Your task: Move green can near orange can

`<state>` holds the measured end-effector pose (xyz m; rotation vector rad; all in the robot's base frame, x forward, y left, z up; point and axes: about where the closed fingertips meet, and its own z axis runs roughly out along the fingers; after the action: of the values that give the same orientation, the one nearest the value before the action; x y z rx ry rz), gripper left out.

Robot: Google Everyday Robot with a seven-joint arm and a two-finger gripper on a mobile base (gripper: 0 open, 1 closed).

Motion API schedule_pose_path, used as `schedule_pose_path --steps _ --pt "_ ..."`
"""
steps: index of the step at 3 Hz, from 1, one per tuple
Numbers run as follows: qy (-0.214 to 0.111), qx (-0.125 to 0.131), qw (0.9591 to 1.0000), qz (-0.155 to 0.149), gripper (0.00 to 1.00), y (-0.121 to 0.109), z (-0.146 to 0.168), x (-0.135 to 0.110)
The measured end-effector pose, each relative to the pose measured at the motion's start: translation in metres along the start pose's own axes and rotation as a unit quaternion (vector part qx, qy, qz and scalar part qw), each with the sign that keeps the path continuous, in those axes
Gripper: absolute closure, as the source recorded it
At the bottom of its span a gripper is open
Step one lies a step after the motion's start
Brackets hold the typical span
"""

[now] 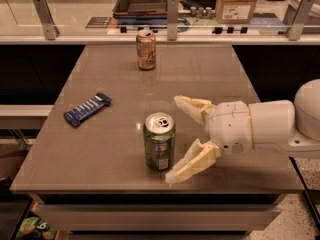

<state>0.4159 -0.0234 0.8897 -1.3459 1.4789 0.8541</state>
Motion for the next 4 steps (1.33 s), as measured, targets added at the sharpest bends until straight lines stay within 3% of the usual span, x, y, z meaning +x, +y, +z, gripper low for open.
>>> schedule_pose_path --steps 1,4 --pt "-0.008 0.003 1.0000 0.001 0.17 -0.003 0.015 -0.005" --pt "-0.015 -0.002 0.9999 -0.006 0.88 -0.004 0.028 -0.011"
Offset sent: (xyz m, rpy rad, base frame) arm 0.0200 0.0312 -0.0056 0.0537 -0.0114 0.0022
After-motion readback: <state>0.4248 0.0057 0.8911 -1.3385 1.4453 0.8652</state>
